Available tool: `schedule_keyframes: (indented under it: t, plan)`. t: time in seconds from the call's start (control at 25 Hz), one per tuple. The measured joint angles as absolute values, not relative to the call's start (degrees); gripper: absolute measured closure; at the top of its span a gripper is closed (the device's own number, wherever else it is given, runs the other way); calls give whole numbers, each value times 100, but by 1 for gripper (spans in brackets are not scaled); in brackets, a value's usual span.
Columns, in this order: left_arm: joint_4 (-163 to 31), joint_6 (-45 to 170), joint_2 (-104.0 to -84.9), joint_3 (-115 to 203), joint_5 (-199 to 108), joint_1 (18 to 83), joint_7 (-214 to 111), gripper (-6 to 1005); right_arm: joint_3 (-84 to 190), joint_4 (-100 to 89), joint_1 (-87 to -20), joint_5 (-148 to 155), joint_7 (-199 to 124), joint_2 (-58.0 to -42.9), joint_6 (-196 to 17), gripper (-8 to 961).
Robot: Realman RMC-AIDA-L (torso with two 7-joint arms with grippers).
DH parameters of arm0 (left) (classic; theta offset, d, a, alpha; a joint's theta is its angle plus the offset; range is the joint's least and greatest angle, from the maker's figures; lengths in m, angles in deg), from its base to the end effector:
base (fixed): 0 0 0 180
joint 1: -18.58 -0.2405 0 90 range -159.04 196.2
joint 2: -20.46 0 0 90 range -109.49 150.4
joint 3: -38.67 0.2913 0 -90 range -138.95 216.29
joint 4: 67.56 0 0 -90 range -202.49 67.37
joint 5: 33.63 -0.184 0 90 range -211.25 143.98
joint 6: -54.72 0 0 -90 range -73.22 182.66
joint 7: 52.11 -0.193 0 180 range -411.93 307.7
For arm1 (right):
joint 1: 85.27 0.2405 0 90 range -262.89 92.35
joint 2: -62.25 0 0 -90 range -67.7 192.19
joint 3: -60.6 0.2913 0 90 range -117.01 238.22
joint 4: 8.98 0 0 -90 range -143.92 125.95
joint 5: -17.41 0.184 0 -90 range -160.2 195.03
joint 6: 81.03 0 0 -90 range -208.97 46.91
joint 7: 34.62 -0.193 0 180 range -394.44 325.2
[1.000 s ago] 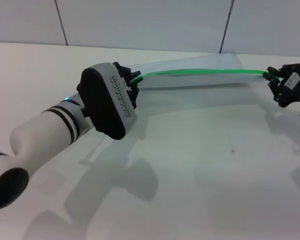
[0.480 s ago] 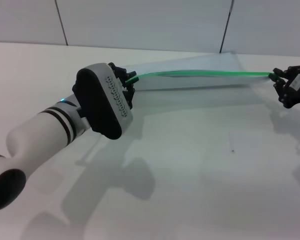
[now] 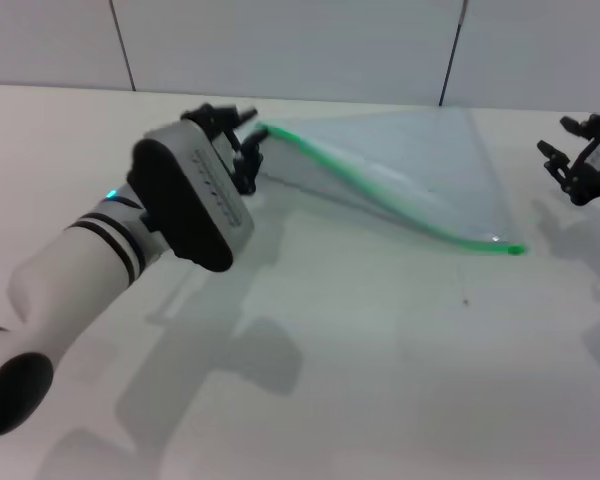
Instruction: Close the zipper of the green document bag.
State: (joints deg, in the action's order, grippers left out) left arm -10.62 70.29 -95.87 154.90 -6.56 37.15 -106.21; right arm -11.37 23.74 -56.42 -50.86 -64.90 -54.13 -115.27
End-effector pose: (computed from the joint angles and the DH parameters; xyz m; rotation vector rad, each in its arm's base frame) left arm -0.2336 0.4067 -0.0749 -1.9768 0.3130 0.0073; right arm 0.3116 0.4457 -0.0328 -2.1317 0.0318 0.0518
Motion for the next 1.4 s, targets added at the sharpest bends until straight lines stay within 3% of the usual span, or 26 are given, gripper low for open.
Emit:
schedule_keyframes:
  t: [0.28, 0.6, 0.92, 1.4]
  plan:
    - [-1252, 7567, -9593, 15546, -256, 3720, -10647, 803, -1185, 2410, -5662, -4861, -6456, -5427, -11624, 549]
    - [-1627, 8527, -9589, 15623, 651, 3856, -10343, 437, -1273, 2457, -5836, -3570, -5893, -5496, -12640, 323]
    - [-2444, 9856, -9589, 15948, 791, 4222, -8135, 140, -2781, 2048, -5755, -705, -4723, -5509, -12758, 327]
    - [-3523, 10833, -9604, 16295, 817, 4677, -6389, 137, -5159, 1840, -5464, 3401, -2893, -5533, -12937, 327]
